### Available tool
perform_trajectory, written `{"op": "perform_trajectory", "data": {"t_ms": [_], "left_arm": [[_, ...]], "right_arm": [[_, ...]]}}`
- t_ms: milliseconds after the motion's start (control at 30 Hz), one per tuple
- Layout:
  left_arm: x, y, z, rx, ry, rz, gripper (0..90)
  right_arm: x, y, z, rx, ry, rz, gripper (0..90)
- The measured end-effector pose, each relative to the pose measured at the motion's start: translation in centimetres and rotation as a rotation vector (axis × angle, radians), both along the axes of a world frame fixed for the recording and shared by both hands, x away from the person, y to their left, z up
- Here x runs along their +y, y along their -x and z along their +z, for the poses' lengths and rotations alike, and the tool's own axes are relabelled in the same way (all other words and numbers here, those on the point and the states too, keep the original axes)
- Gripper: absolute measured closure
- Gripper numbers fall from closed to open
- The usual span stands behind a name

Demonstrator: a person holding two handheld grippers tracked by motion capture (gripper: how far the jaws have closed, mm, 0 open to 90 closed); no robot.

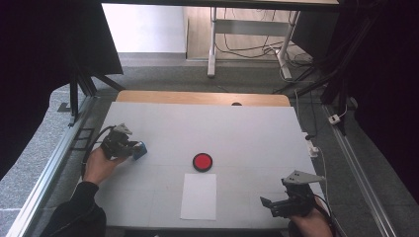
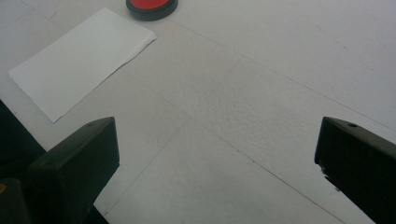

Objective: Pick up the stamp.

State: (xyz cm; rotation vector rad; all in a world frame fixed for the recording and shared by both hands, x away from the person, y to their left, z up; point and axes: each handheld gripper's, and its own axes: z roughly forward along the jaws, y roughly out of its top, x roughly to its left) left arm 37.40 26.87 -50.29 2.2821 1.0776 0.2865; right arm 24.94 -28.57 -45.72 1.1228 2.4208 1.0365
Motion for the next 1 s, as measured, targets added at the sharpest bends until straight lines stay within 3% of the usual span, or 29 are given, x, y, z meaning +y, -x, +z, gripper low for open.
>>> {"op": "perform_trajectory", "data": {"t_ms": [367, 1000], "left_arm": [[0.1, 0.7, 1.3, -0.014, 0.088, -0.009, 70.3], [-2.1, 2.4, 3.3, -0.066, 0.142, -0.101, 70.3]], "right_arm": [[0.1, 0.0, 0.0, -0.004, 0.001, 0.008, 0.1], [0.0, 0.1, 0.2, -0.018, -0.025, 0.038, 0.0]]}}
